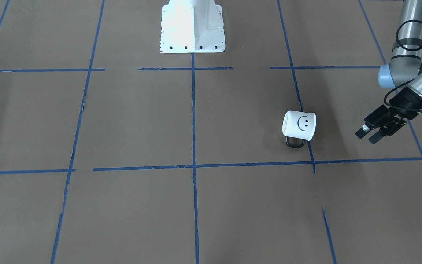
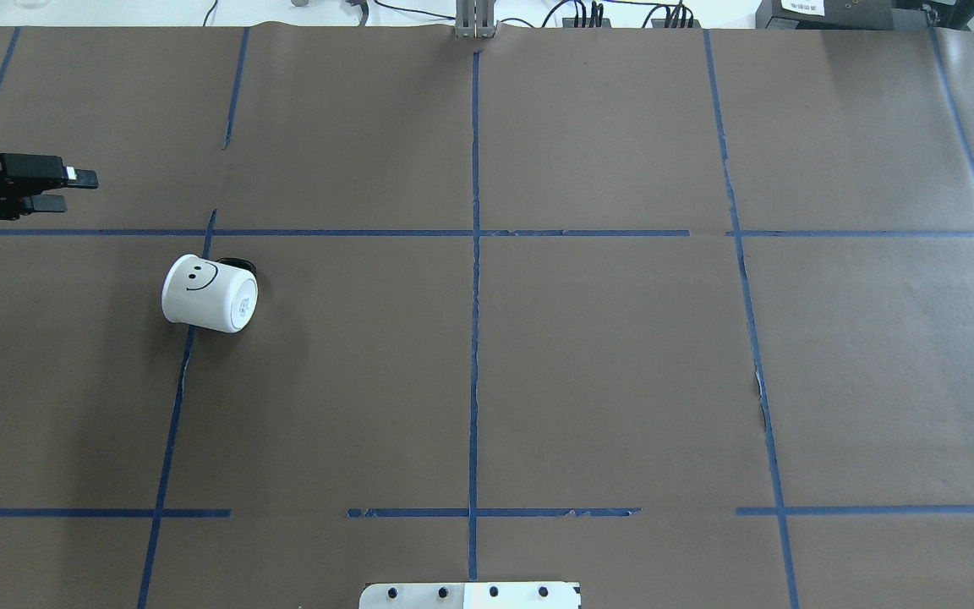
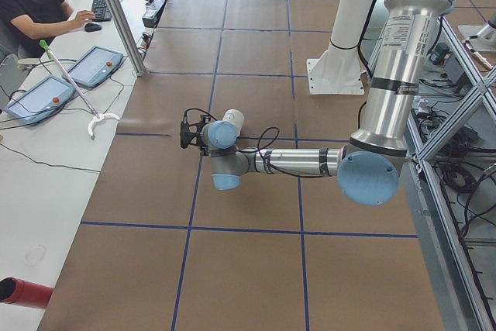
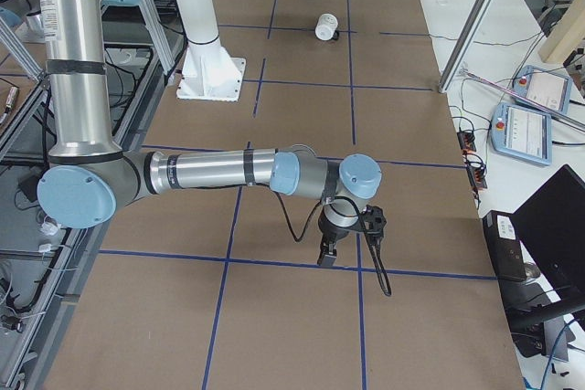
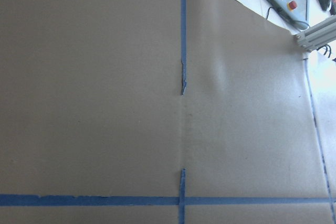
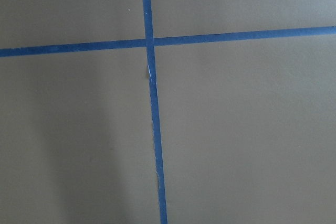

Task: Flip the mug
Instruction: 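Reach the left gripper toward the open rim of the sideways white mug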

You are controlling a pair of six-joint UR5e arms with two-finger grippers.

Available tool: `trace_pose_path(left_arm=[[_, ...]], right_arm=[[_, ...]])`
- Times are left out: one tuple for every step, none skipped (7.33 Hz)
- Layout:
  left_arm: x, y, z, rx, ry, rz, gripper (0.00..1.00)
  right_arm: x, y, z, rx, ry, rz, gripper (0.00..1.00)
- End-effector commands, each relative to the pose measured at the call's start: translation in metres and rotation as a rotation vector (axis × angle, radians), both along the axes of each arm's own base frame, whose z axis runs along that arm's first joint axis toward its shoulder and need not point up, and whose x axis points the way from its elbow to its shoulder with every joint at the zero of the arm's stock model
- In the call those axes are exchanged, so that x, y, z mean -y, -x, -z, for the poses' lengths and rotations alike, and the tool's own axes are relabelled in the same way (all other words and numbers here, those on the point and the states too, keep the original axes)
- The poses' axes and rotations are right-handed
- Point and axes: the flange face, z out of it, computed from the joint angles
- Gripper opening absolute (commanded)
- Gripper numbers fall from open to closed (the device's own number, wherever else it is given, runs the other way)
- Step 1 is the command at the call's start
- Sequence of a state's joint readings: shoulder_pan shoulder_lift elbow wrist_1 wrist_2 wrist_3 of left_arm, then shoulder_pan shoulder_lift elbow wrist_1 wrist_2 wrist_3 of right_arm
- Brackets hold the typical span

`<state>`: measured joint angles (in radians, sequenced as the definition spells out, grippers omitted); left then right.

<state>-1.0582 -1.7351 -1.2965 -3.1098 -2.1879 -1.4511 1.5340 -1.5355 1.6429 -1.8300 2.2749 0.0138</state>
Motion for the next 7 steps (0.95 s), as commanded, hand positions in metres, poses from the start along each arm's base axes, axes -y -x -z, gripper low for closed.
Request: trace_pose_path(left_arm=[[-0.020, -0.046, 0.010, -0.045, -0.009, -0.024, 1.00], [-0.019, -0.058, 0.020, -0.054, -0.027, -0.043, 1.00], [-0.023, -0.071, 0.025, -0.060, -0.031, -0.071, 1.00], [-0.028, -0.079, 0.026, -0.062, -0.030, -0.090, 1.00], [-0.034, -0.089, 0.028, -0.065, -0.033, -0.112, 1.00], [-0.038, -0.096, 0.029, -0.065, -0.033, -0.126, 1.00], [-0.040, -0.099, 0.032, -0.070, -0.037, -0.134, 1.00]], right_arm=[[0.000, 0.000, 0.000, 0.000, 0.000, 0.000, 1.00], [0.000, 0.000, 0.000, 0.000, 0.000, 0.000, 1.00], [0.000, 0.000, 0.000, 0.000, 0.000, 0.000, 1.00], [0.000, 0.000, 0.000, 0.000, 0.000, 0.000, 1.00], [0.000, 0.000, 0.000, 0.000, 0.000, 0.000, 1.00], [0.000, 0.000, 0.000, 0.000, 0.000, 0.000, 1.00], [0.000, 0.000, 0.000, 0.000, 0.000, 0.000, 1.00]])
